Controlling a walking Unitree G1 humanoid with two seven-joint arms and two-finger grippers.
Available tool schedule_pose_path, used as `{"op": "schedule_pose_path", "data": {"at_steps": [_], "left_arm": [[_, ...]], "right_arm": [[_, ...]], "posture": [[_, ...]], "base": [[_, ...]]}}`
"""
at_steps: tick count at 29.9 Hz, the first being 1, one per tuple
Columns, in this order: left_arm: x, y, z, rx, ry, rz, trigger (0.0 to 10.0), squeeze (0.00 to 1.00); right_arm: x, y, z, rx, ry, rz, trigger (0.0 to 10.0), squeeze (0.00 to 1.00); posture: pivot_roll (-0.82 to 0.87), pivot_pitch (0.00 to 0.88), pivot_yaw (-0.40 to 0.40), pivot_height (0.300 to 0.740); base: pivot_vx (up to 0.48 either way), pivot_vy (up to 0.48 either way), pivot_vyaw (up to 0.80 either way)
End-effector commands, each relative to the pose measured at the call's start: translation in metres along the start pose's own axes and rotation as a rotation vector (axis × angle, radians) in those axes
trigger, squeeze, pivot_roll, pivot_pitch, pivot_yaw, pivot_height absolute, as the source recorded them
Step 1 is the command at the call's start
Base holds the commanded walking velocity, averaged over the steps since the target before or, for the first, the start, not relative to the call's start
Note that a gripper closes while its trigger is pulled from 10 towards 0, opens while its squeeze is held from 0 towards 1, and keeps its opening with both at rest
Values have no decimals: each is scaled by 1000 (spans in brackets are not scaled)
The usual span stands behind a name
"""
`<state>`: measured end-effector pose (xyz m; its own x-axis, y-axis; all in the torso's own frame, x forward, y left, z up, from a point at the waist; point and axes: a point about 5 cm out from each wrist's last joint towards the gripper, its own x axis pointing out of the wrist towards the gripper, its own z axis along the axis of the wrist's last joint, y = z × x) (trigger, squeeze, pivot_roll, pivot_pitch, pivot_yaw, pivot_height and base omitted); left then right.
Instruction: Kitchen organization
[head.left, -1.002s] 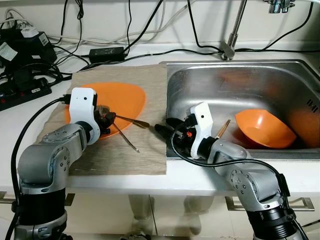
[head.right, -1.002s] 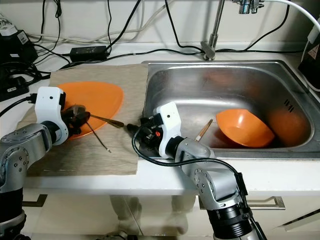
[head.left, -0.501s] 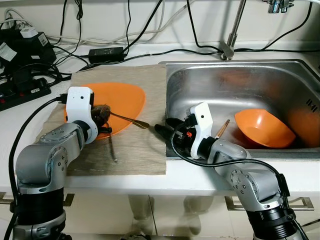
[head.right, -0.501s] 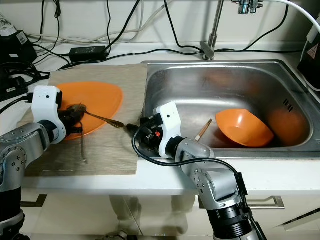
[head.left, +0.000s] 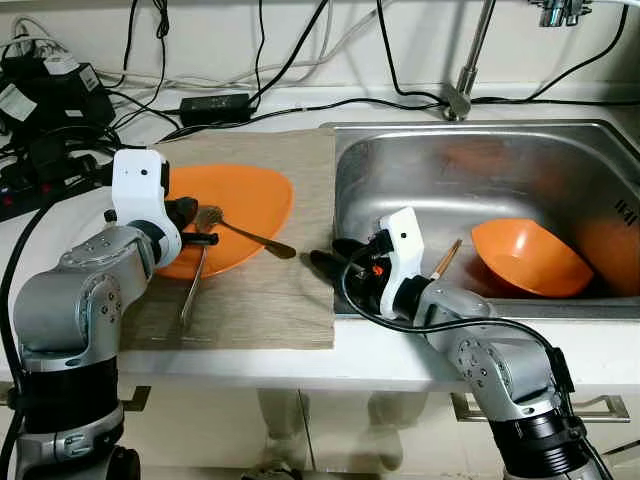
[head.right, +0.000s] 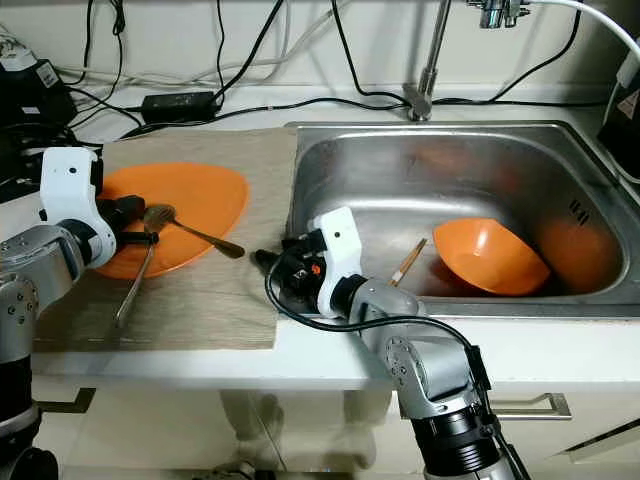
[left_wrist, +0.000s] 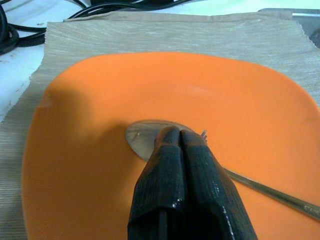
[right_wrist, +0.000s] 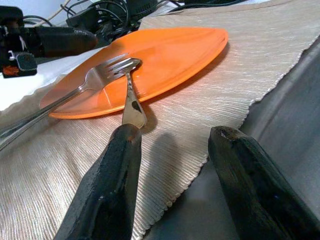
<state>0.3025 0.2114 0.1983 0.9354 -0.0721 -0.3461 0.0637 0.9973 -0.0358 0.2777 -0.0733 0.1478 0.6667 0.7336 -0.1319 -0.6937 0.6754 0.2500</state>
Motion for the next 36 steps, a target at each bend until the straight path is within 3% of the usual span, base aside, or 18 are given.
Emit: {"op": "schedule_pose_path", "data": {"at_steps": [1,2,3,4,5,13,21,30,31,36], "left_arm": [[0,3,2,40,1,13,0,0],[0,4,2,55,6,26,4549,0],[0,6,2,65,9,40,10000,0],[0,6,2,65,9,40,10000,0],[0,7,4,77,3,45,10000,1000],[-2,2,5,101,1,15,10000,1000],[4,-3,-19,115,61,-21,10000,1000],[4,-3,-19,117,67,-25,10000,1000],[4,-4,-20,118,72,-26,10000,0],[4,-4,-21,122,74,-30,10000,0]], "right_arm": [[0,-1,0,2,-8,-6,10000,0],[0,-1,0,3,-7,-6,10000,0],[0,-1,0,3,-7,-6,10000,0],[0,-1,0,3,-7,-6,10000,0],[0,-1,-1,3,-6,-7,10000,0],[0,-2,-2,3,-3,-8,10000,0],[1,-1,-3,3,0,-15,10000,0],[-1,-2,-3,4,3,-20,10000,0],[-1,-2,-3,4,4,-20,10000,0],[-1,-2,-3,4,5,-18,10000,0]], "posture": [[40,7,88,740],[40,7,88,740],[40,7,88,740],[40,7,88,740],[41,8,88,740],[42,11,88,740],[33,14,89,740],[28,15,90,740],[29,15,90,740],[31,15,89,740]], "base": [[0,0,0],[0,0,0],[0,0,0],[0,0,0],[0,0,0],[0,0,0],[0,0,0],[0,0,0],[0,0,0],[0,0,0]]}}
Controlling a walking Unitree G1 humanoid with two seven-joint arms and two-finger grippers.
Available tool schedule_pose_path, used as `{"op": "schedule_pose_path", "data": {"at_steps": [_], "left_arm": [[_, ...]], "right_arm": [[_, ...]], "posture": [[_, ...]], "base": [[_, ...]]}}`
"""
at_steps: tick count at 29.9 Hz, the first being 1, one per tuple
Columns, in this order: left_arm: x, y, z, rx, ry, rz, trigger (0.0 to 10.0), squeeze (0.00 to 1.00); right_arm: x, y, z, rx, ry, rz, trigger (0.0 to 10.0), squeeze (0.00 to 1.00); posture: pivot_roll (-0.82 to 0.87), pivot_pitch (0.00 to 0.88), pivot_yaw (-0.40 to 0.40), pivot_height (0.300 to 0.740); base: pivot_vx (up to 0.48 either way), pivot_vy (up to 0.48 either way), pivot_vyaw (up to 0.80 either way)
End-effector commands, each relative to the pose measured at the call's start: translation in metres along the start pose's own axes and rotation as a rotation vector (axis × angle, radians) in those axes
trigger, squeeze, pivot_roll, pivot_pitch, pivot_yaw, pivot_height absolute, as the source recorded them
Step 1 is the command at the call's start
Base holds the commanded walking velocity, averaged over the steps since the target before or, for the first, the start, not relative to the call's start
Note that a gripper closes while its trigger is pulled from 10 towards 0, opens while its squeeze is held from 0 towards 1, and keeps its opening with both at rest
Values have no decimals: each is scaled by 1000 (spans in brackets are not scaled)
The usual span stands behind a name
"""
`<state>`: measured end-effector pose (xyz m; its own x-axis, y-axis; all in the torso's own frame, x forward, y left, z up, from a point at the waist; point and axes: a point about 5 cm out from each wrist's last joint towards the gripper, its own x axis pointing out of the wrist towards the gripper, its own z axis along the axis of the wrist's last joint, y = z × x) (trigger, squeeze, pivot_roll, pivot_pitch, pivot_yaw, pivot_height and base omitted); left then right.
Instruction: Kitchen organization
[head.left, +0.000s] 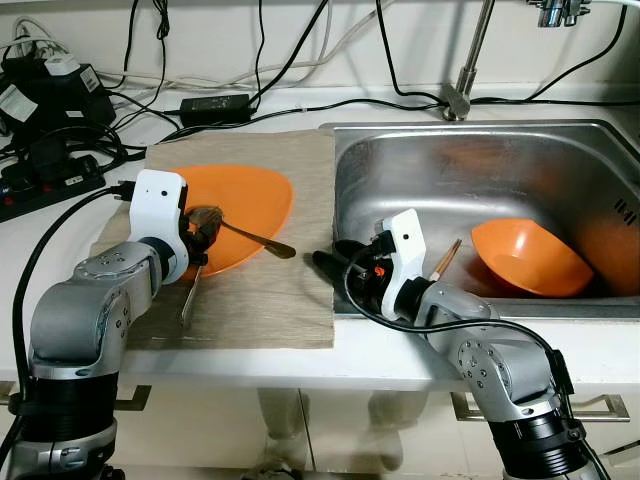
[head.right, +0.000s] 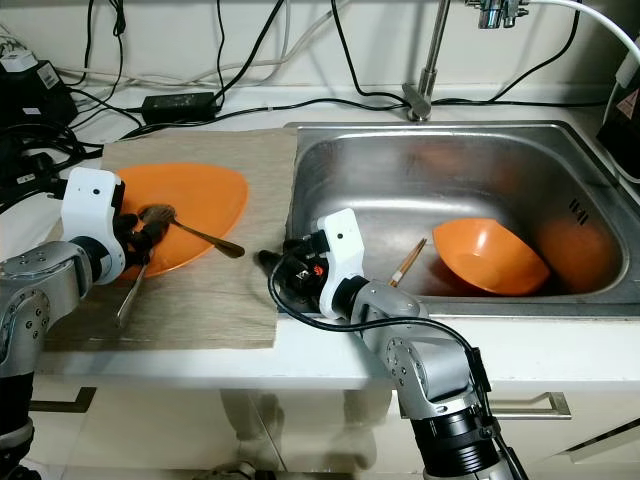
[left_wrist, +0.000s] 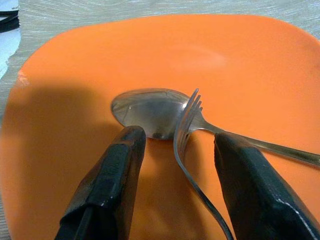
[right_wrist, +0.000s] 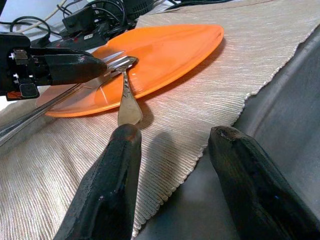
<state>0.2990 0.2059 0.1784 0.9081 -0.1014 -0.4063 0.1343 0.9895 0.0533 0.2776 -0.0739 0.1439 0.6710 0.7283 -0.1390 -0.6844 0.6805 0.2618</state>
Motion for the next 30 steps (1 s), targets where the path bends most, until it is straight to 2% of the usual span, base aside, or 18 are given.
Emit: {"op": "schedule_pose_path", "data": {"at_steps": [1,24,25,26,27,30], "left_arm": [[0,1,-1,14,12,1,10000,0],[5,-7,-17,-25,103,-65,10000,0],[5,-7,-17,-20,101,-62,4784,0],[5,-7,-17,-20,101,-62,4784,0],[5,-7,-17,-17,95,-62,0,0],[5,-6,-16,-16,87,-56,0,0]], "right_arm": [[-1,0,0,-10,-1,-9,10000,0],[-1,0,0,-7,4,-12,10000,0],[-1,0,0,-8,4,-13,10000,0],[-1,0,0,-8,4,-13,10000,0],[-1,0,1,-8,3,-13,10000,0],[0,0,1,-8,3,-13,10000,0]], "posture": [[30,15,89,740],[21,20,94,740],[21,20,95,740],[21,20,95,740],[22,21,95,740],[23,21,95,740]], "base": [[0,0,0],[0,0,0],[0,0,0],[0,0,0],[0,0,0],[0,0,0]]}}
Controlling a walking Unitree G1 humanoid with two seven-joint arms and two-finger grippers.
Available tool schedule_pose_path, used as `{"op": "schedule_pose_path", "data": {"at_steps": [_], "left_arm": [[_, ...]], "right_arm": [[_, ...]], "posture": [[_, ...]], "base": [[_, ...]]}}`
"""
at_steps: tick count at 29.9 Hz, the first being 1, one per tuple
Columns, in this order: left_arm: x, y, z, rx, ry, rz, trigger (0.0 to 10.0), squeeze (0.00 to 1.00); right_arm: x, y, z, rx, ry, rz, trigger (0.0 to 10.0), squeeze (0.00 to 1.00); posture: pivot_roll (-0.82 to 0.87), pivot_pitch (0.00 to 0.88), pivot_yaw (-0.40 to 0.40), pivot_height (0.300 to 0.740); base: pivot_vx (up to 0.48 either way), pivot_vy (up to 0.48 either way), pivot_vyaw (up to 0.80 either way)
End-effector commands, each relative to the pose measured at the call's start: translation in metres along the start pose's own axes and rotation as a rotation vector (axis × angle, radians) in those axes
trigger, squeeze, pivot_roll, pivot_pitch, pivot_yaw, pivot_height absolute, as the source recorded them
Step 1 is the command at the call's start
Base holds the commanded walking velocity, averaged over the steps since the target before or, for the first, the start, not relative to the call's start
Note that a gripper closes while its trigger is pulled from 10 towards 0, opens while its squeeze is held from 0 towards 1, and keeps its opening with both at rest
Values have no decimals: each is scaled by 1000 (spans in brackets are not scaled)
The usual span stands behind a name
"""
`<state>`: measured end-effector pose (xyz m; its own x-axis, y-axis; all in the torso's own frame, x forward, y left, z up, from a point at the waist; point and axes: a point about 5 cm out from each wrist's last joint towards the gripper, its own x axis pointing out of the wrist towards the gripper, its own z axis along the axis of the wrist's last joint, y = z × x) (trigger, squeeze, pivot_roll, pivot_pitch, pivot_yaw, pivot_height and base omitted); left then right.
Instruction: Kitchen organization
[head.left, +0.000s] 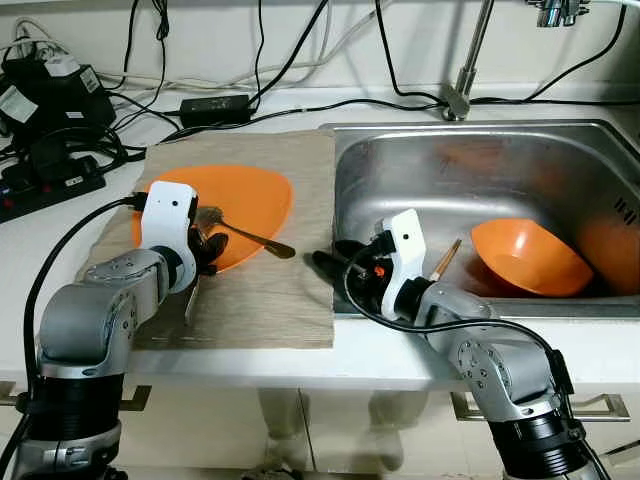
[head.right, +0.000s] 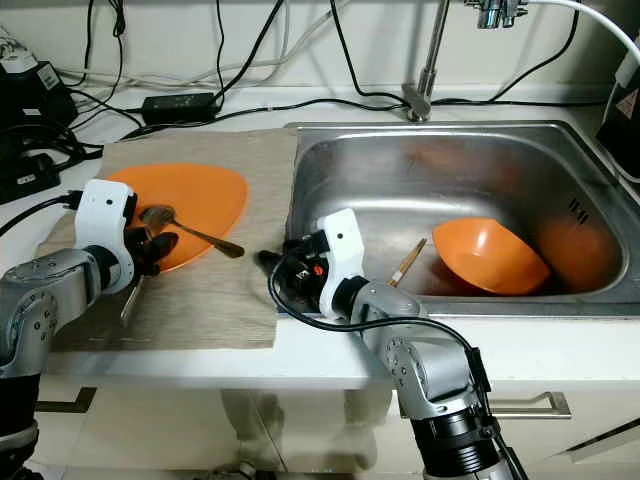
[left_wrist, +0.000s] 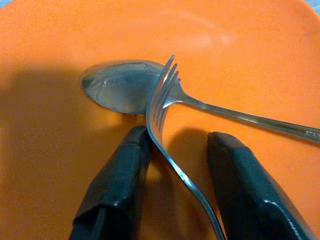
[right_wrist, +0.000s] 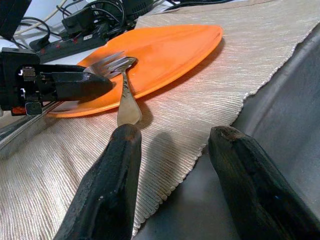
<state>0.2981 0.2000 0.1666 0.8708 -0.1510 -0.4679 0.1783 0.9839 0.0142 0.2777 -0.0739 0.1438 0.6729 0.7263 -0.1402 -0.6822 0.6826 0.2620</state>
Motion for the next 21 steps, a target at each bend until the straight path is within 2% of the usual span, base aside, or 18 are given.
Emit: {"op": "schedule_pose_path", "data": {"at_steps": [1,18,21], "left_arm": [[1,1,-5,-1,15,3,0,0],[-3,9,8,-32,-70,12,0,0],[-4,9,14,-41,-111,1,0,0]], "right_arm": [[0,0,1,-9,2,-9,10000,0],[-1,1,0,0,3,-8,10000,0],[-1,1,0,3,3,-8,10000,0]], "posture": [[23,21,94,740],[26,25,94,740],[27,28,94,740]], "base": [[0,0,0],[0,0,0],[0,0,0]]}}
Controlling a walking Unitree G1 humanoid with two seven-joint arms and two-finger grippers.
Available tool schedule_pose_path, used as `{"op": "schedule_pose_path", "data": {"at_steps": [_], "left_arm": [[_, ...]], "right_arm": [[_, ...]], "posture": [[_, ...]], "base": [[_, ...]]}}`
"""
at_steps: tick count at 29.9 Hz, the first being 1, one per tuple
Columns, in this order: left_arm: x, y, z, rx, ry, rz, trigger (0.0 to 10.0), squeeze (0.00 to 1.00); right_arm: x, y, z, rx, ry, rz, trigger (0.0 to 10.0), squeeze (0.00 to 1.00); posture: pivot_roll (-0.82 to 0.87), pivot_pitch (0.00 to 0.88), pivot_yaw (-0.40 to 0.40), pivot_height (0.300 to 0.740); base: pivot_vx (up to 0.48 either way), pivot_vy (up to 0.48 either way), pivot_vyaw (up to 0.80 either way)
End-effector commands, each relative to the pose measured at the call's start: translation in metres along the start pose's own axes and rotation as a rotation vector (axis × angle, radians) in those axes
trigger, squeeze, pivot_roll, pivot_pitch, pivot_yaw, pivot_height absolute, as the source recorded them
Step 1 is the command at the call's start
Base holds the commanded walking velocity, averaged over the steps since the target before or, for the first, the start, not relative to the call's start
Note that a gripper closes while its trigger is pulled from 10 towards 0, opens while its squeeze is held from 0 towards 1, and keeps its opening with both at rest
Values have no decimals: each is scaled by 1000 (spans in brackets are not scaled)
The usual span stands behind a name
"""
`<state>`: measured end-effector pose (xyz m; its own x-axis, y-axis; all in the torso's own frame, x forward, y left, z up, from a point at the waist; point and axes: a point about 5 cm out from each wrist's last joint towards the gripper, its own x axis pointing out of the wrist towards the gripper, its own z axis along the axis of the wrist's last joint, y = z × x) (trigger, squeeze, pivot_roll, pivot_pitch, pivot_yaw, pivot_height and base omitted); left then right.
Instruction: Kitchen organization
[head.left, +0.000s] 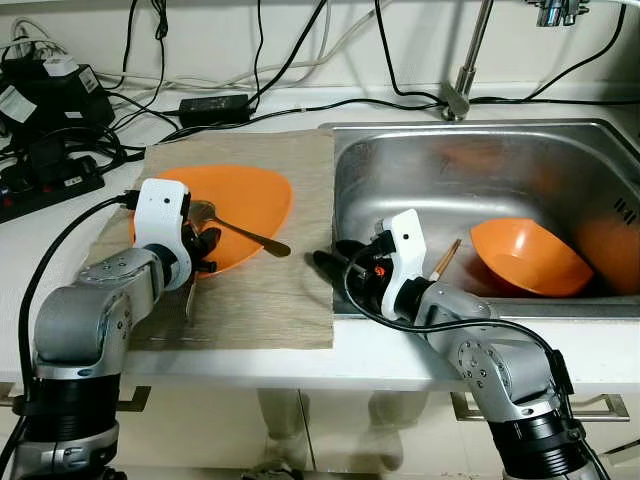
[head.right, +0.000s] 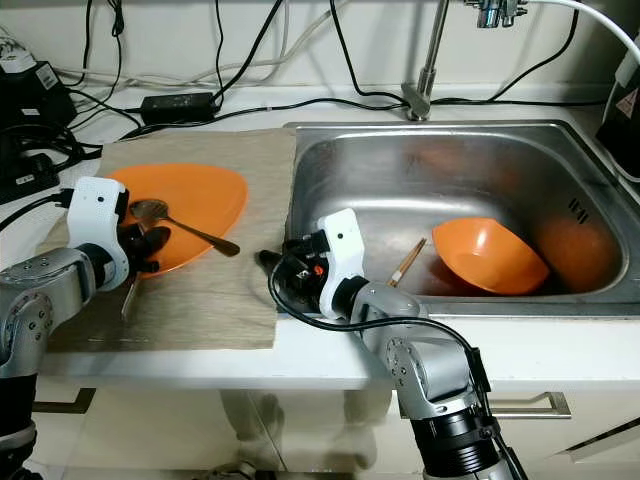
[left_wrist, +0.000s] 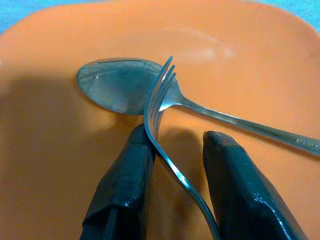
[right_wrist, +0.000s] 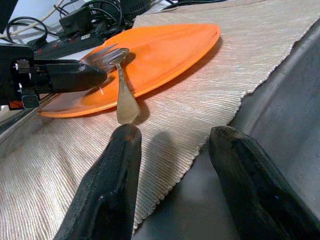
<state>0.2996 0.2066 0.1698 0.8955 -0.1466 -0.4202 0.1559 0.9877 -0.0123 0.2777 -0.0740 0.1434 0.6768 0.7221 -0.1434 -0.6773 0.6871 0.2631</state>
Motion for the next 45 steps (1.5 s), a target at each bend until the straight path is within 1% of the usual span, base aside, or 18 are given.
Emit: {"op": "schedule_pose_path", "data": {"at_steps": [1,7,12,14,16,17,18,21,24,27,28,30,31,35,40,41,43,45], "left_arm": [[-2,1,12,-7,-57,-8,0,0],[-2,5,22,-23,-118,9,0,0],[-1,10,25,-16,-120,30,0,0],[-1,11,23,-9,-102,29,0,0],[0,11,14,-5,-55,28,0,0],[0,11,14,-5,-55,28,0,0],[1,12,8,-13,-26,30,0,0],[1,11,2,-11,0,21,0,0],[0,3,-6,39,50,-44,0,0],[1,8,-14,118,68,-26,0,0],[1,8,-14,118,68,-26,0,0],[1,10,-20,161,87,-38,0,0],[1,12,-20,192,79,-23,0,0],[1,20,-10,192,69,-29,0,0],[-1,25,-7,186,73,-26,0,0],[-2,31,0,184,64,-9,0,0],[-2,33,2,185,59,-4,0,0],[-3,34,11,188,26,6,0,0]], "right_arm": [[-1,1,0,1,2,-2,10000,0],[-1,1,-1,1,1,-4,10000,0],[0,2,-1,3,1,-3,10000,0],[0,2,-2,3,2,-3,10000,0],[0,2,-2,4,3,-3,10000,0],[0,2,-2,4,3,-3,10000,0],[0,2,-2,5,4,-3,10000,0],[0,2,-3,7,6,-2,10000,0],[0,2,-4,9,10,-1,10000,0],[0,2,-4,11,12,-2,10000,0],[0,2,-4,11,12,-2,10000,0],[0,2,-4,11,12,-3,10000,0],[1,2,-4,12,12,-4,10000,0],[0,1,-5,13,12,-9,10000,0],[0,1,-5,14,11,-10,10000,0],[0,1,-5,15,11,-11,10000,0],[0,1,-5,15,11,-11,10000,0],[0,1,-6,15,13,-9,10000,0]], "posture": [[27,28,94,740],[27,27,96,740],[28,24,96,740],[29,22,96,740],[28,22,97,740],[28,22,97,740],[29,22,97,740],[29,22,97,740],[30,22,97,740],[28,20,101,740],[28,20,101,740],[27,20,104,740],[28,19,104,740],[27,19,107,740],[27,19,108,740],[30,17,106,740],[30,17,106,740],[32,17,103,740]], "base": [[0,0,0],[0,0,0],[0,0,0],[0,0,0],[0,0,0],[0,0,0],[0,0,0],[0,0,0],[0,0,0],[0,0,0],[0,0,0],[0,0,0],[0,0,0],[0,0,0],[0,0,0],[0,0,0],[0,0,0],[0,0,0]]}}
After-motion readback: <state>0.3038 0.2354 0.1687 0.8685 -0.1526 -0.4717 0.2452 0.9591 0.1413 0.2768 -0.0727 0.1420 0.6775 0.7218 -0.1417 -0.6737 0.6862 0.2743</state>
